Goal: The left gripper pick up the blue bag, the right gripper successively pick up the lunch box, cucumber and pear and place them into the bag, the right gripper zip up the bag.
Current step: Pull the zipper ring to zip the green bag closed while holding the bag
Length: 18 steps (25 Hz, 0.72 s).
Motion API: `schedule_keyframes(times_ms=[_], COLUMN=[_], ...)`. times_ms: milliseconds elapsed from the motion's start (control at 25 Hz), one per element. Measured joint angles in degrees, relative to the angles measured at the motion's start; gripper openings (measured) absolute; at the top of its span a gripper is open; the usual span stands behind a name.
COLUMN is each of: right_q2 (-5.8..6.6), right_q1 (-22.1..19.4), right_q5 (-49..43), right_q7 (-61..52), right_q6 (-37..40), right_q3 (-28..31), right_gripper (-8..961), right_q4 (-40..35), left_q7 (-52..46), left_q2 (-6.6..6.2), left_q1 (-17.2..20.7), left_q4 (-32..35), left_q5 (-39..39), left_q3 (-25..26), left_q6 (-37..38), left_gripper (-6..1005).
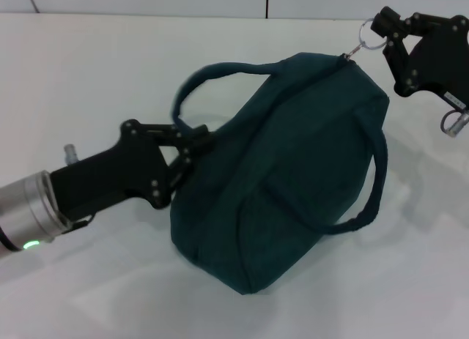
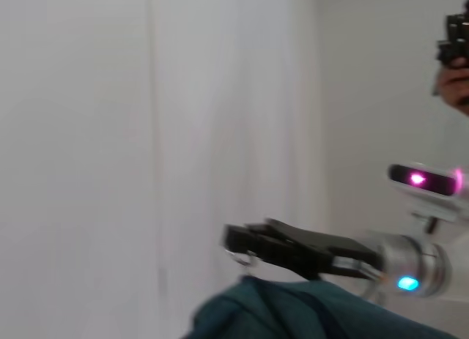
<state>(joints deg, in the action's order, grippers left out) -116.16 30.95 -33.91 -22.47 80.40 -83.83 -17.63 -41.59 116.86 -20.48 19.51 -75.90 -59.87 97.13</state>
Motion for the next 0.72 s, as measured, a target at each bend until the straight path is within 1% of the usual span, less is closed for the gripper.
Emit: schedule_keyframes(times_ms=[80, 160, 480, 600, 720], right_q2=[0.01, 0.01, -0.02, -0.03, -0.03], right_q1=[0.2, 0.2, 0.2, 0.1, 0.2], right_q5=[0.2, 0.2, 0.1, 0.0, -0.2], right_q7=[-0.9, -1.2, -1.7, -1.7, -1.7], right_q6=[-1.0, -1.4, -1.0, -0.8, -0.4], right_q3=[-0.1, -0.2, -1.8, -1.8, -1.9], right_gripper=[24, 24, 26, 28, 30], right_q4=[0.0, 0.0, -0.3, -0.3, -0.4], left_q7=[0.0, 0.0, -0.6, -5.3, -11.9], left_q2=[0.26, 0.55, 1.05, 1.29, 1.22], left_q1=[0.3, 0.5, -0.3, -1.2, -2.5], left_q4=[-0.2, -0.4, -0.4, -0.4, -0.1], left_q5=[0.0, -0.3, -1.7, 0.3, 2.0], left_q3=[2.4, 3.5, 3.5, 4.5, 6.3], left_q6=[-0.1, -0.5, -1.5, -1.5, -1.6], left_gripper=[42, 40, 17, 6, 9])
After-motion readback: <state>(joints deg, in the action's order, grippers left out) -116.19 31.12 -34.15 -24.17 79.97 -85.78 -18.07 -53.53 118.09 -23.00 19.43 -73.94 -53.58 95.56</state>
